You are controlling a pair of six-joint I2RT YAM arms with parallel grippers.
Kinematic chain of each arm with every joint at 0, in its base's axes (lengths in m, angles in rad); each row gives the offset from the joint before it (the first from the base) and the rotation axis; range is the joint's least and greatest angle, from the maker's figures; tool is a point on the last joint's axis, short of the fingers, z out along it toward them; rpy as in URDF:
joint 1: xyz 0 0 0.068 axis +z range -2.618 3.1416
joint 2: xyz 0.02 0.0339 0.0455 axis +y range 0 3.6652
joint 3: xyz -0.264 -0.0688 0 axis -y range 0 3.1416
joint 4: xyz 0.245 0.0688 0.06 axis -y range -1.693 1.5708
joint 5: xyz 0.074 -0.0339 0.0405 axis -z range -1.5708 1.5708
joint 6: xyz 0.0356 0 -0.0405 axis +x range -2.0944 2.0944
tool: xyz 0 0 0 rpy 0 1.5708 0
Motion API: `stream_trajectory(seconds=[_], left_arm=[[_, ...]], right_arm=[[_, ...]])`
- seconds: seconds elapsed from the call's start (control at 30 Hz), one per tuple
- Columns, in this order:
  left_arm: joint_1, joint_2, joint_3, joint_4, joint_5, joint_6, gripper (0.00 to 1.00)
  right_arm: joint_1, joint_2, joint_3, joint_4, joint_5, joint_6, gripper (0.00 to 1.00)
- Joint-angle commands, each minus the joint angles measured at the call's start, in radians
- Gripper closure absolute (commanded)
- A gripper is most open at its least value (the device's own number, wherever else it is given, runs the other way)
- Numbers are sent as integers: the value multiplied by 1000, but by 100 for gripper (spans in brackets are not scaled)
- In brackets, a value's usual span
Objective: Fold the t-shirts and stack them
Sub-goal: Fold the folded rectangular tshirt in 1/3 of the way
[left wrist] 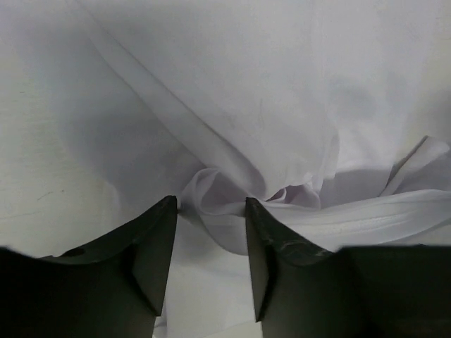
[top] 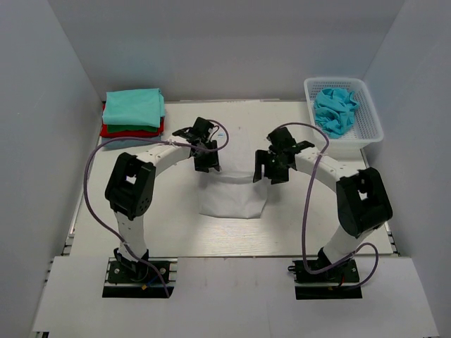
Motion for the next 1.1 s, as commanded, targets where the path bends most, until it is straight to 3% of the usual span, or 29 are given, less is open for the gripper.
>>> stream_trajectory(seconds=[0.0, 0.07, 0.1, 0.13, 0.17, 0.2, 0.43, 0.7, 0.9, 1.07], left_arm=[[-3, -10, 57, -15, 17, 10, 46], [-3, 0, 57, -5, 30, 10, 58], [-3, 0, 69, -5, 30, 10, 64], [-3, 0, 69, -5, 39, 10, 73], [-3, 0, 78, -5, 39, 10, 95], [-3, 0, 78, -5, 39, 10, 100], [-3, -155, -30, 15, 39, -3, 100], [-3, -448, -222, 45, 40, -71, 100], [-3, -533, -273, 25, 41, -103, 100], [11, -546, -296, 25, -7, -114, 100]], right_arm=[[-3, 36, 26, 80, -78, -62, 24], [-4, 51, 26, 126, -95, -82, 33], [2, 58, 28, 135, -95, -80, 52], [-4, 62, 41, 152, -101, -89, 62], [-3, 59, 47, 163, -109, -108, 77], [-3, 58, 51, 179, -123, -114, 100], [6, -11, 35, 192, -247, -178, 100], [23, -168, -54, 236, -440, -345, 100], [30, -143, -26, 218, -673, -433, 100], [20, -88, 0, 221, -639, -459, 100]])
